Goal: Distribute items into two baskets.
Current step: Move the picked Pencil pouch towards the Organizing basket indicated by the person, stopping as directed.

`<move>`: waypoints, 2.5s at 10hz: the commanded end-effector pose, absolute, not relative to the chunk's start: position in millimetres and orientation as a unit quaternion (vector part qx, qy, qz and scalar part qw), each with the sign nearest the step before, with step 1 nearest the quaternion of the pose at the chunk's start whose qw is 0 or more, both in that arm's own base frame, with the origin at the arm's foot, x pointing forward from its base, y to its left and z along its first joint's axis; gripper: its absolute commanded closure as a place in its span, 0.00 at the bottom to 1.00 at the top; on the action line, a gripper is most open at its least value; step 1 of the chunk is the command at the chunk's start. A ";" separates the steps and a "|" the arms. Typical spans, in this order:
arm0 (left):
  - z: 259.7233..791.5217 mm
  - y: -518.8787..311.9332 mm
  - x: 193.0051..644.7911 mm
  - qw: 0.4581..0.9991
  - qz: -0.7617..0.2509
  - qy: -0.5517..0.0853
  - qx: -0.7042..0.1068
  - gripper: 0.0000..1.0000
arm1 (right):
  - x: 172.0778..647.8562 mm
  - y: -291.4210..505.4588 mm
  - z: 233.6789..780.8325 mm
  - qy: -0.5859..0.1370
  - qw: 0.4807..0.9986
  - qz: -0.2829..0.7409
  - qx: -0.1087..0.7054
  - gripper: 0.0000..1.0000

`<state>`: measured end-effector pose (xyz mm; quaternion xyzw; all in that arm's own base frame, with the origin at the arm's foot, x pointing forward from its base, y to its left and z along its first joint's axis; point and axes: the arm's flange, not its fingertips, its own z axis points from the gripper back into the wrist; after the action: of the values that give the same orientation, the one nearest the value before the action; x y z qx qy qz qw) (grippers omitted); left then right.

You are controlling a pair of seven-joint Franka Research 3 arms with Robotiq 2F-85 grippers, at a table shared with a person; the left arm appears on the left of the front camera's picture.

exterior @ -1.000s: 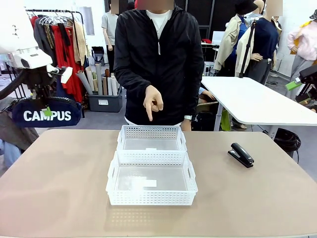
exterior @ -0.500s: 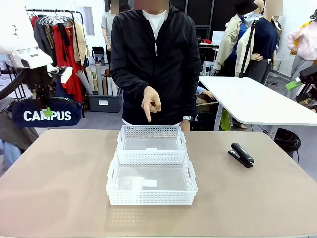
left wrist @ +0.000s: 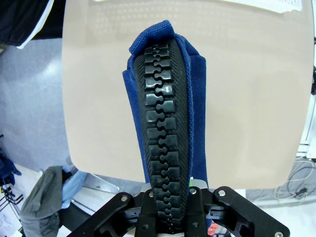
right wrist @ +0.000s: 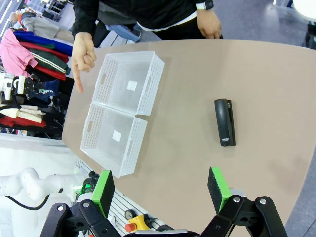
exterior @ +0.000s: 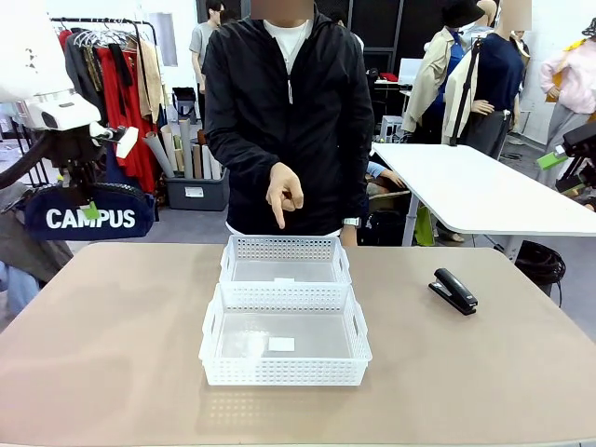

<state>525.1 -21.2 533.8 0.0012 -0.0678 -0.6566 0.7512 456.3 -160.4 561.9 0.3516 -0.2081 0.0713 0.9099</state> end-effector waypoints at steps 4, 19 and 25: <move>529.0 -27.1 537.6 0.759 -0.647 -0.075 0.002 1.00 | 457.1 -159.6 563.9 -0.214 0.910 0.071 0.349 0.00; 515.8 -80.1 585.5 0.728 -0.675 -0.114 -0.021 1.00 | 457.1 -159.6 563.9 -0.214 0.910 0.071 0.349 0.00; 509.2 -116.3 582.8 0.698 -0.707 -0.105 -0.033 1.00 | 457.1 -159.6 563.9 -0.214 0.910 0.071 0.349 0.00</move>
<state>578.4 -116.9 506.3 -0.0249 -0.1028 -0.6974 0.7088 456.3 -160.3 562.0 0.3516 -0.2081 0.0714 0.9099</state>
